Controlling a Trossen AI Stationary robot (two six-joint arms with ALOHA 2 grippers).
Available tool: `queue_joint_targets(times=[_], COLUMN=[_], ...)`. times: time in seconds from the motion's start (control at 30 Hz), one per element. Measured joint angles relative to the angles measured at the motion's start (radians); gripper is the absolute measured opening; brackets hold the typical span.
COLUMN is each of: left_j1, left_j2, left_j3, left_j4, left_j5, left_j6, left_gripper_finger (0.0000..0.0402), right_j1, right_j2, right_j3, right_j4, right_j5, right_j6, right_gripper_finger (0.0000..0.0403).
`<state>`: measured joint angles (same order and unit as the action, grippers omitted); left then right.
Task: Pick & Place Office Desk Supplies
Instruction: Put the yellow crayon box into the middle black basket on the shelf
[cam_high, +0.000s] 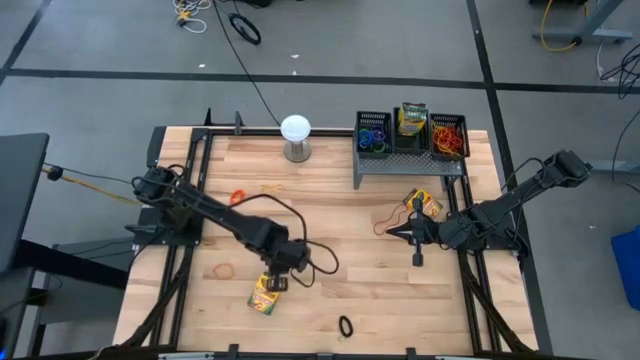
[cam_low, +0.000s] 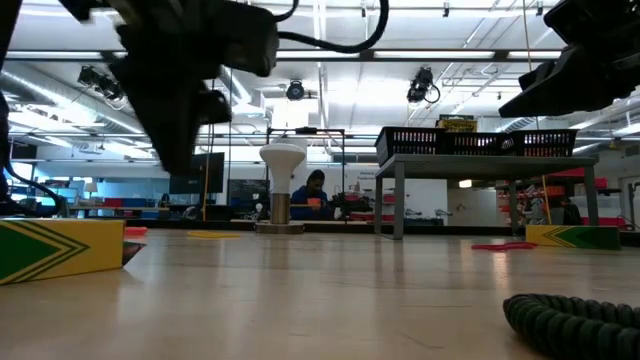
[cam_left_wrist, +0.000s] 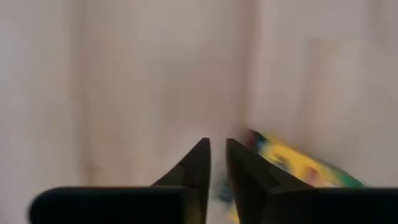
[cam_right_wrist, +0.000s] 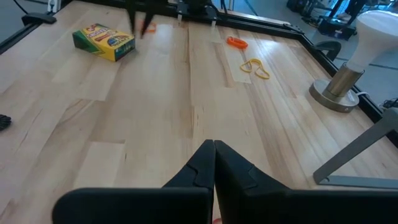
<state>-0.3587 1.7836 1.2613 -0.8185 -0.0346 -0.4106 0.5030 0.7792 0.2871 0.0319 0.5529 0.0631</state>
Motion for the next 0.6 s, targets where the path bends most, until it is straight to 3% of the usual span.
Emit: queue_joint_targets(times=[0.1, 0.23, 0.33, 0.6], left_j1=[-0.021, -0.067, -0.086, -0.024], left_j2=[0.000, 0.000, 0.000, 0.052], left_j3=[0.000, -0.004, -0.005, -0.004], left_j4=[-0.040, -0.151, -0.130, -0.054], left_j5=[0.083, 0.107, 0.124, 0.160], left_j6=[-0.055, -0.104, -0.114, 0.041], left_gripper_finger=[0.0097, 0.0149, 0.0184, 0.0224], right_j1=[0.000, 0.000, 0.000, 0.000], right_j2=[0.000, 0.000, 0.000, 0.000], right_j3=[0.000, 0.000, 0.000, 0.000], right_j4=[0.000, -0.002, -0.002, 0.001], right_j5=[0.000, 0.000, 0.000, 0.001], right_j6=[0.000, 0.000, -0.001, -0.001], right_gripper_finger=[0.0007, 0.0007, 0.0007, 0.0007])
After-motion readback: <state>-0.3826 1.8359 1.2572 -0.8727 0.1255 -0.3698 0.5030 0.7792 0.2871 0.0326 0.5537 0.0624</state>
